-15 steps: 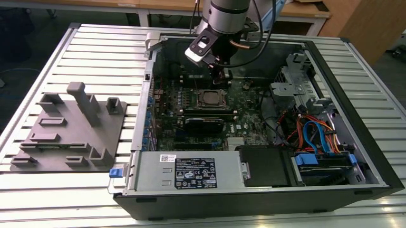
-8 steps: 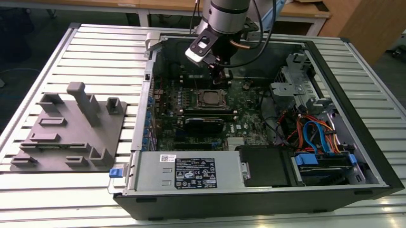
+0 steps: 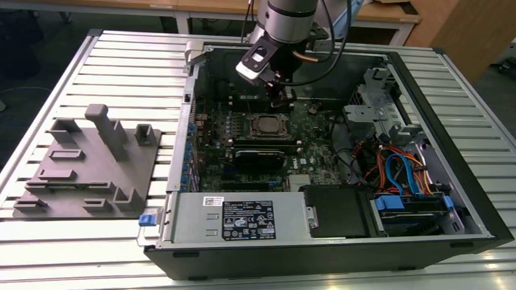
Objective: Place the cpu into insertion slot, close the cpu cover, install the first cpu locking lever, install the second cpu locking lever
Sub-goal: 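Install the first cpu locking lever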
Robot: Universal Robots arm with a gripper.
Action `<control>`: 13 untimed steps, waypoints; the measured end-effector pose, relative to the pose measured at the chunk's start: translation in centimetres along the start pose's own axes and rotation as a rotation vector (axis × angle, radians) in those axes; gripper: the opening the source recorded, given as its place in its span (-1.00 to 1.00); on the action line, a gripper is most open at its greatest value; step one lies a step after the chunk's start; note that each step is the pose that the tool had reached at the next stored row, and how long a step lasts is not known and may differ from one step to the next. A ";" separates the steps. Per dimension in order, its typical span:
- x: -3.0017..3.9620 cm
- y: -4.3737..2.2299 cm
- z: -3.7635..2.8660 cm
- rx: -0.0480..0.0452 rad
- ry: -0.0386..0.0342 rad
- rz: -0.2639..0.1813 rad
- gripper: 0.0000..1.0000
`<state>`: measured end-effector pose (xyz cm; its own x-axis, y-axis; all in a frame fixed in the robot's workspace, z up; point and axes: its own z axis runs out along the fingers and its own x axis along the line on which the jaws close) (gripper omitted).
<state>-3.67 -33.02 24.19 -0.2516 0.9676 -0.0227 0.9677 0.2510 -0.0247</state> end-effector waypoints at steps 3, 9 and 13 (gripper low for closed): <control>0.00 0.00 0.00 -0.0004 -0.0005 -0.019 -0.80; 0.00 0.00 0.00 -0.0014 -0.0017 -0.067 -0.80; 0.00 0.00 0.00 -0.0021 -0.0023 -0.094 -0.80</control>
<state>-3.67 -33.02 24.19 -0.3418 0.9395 -0.0227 0.9396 0.3412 -0.0247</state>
